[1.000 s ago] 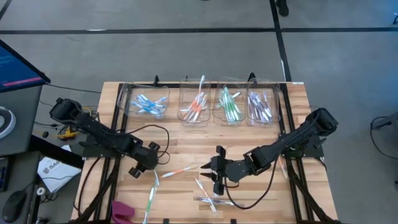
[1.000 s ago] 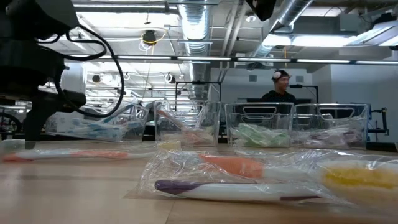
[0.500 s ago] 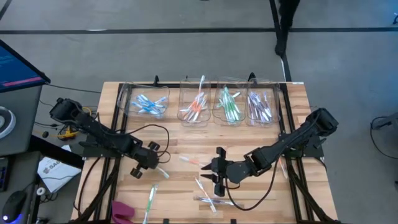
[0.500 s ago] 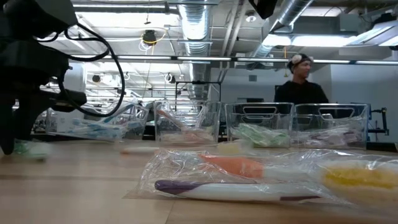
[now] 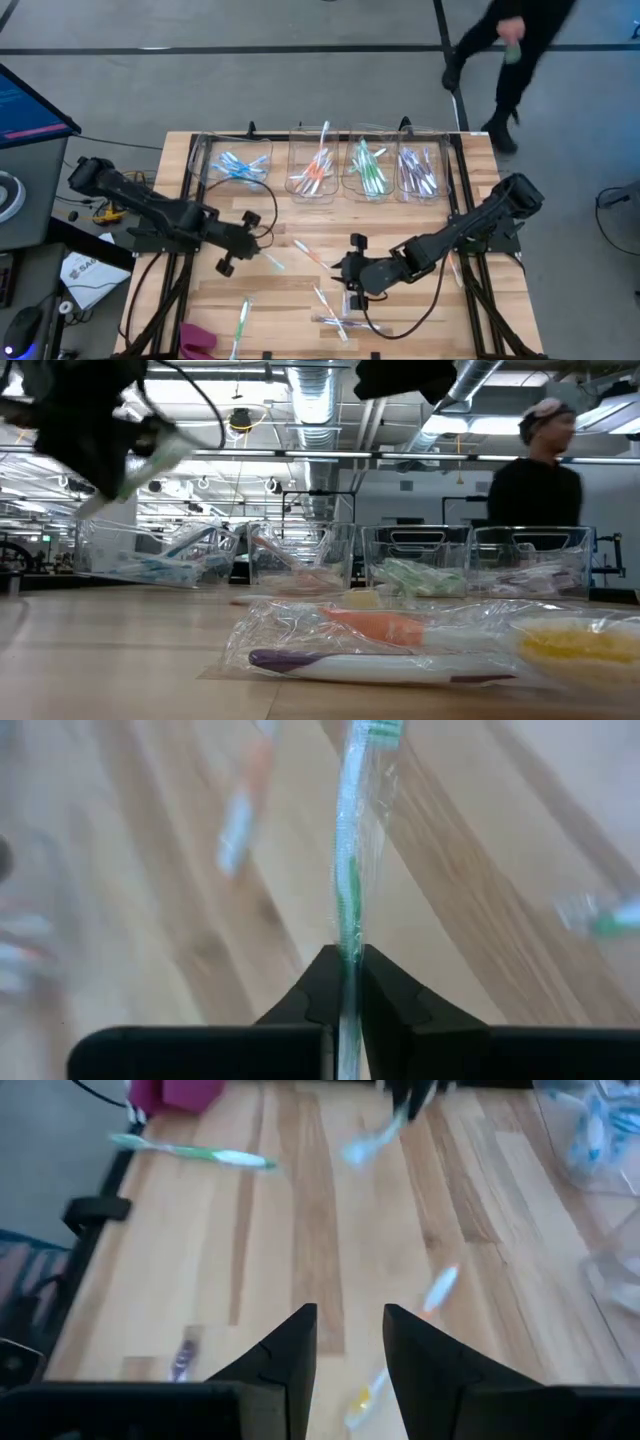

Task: Pick & Place Toothbrushes
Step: Put the green toothbrush into the middle right transparent bin

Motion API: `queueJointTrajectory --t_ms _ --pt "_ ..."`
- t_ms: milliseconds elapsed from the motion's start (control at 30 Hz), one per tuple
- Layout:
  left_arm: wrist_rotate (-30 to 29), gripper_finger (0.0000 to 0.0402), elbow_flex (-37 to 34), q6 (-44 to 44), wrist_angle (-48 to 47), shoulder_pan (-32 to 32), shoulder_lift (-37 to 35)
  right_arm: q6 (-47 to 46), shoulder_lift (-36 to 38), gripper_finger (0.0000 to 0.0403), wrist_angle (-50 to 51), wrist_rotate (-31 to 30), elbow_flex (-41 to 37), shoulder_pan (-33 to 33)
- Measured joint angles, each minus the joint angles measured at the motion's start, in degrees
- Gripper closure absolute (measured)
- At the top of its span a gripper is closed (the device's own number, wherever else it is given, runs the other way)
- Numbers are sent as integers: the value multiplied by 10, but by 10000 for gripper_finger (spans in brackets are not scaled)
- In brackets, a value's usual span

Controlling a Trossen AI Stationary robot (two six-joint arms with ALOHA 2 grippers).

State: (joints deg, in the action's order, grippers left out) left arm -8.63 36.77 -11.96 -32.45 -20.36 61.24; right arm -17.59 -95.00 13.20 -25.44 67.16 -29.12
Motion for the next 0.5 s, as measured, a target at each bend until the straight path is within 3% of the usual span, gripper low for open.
queueJointTrajectory --t_ms 133,233,367,500 --pt "3 392 8 -28 72 35 -40 -3 0 292 4 1 0 8" --pt "52 393 -20 -39 185 59 -63 -4 0 292 -6 2 0 17" --pt "127 393 -91 -43 407 81 -67 -2 0 290 -23 1 0 33" --pt "150 393 -163 -19 641 100 -31 21 0 273 -42 -1 0 48"
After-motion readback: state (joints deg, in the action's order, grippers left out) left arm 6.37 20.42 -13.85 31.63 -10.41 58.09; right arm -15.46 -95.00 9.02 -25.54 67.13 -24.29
